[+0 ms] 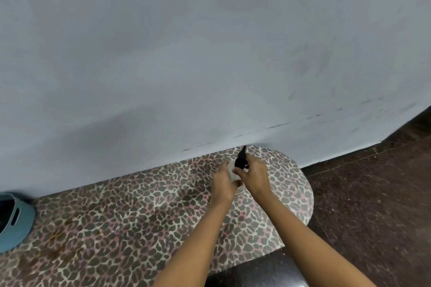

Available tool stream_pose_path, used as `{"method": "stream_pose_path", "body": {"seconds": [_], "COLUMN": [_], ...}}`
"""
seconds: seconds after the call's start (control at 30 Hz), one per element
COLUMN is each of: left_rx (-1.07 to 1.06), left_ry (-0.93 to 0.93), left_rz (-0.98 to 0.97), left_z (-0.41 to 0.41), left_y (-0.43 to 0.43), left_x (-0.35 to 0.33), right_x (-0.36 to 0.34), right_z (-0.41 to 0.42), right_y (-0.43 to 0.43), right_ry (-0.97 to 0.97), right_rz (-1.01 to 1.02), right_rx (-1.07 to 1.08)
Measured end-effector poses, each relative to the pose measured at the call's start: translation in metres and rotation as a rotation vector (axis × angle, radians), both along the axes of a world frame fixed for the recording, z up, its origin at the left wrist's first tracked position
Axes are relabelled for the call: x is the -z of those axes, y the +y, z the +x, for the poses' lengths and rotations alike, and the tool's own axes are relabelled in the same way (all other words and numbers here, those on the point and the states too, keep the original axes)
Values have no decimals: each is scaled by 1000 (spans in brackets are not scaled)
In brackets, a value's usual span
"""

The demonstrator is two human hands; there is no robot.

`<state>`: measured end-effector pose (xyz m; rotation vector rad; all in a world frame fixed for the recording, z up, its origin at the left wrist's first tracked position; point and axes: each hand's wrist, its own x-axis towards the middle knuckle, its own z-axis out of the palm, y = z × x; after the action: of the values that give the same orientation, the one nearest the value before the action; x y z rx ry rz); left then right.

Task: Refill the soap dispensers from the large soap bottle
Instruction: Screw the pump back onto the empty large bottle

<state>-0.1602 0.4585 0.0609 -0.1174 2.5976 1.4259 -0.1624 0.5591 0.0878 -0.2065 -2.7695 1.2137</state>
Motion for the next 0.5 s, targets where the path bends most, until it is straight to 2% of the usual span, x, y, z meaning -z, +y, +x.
{"method": "stream_pose_path", "body": {"seconds": [0.1, 0.27, 0.5], "left_rx": [-20, 28, 81], "left_ry": [-2, -6, -24], "left_rz": [74, 127, 93], "left_z": [-7, -33, -74], "left_y": [3, 14, 25], "left_x": [-3, -15, -14], "right_x": [-9, -23, -22], "right_z": [-12, -36, -69], "right_y": [9, 22, 34], "right_ry": [-6, 11, 9], "right_rz": [34, -1, -46], "right_rx": [-43, 17, 38]}}
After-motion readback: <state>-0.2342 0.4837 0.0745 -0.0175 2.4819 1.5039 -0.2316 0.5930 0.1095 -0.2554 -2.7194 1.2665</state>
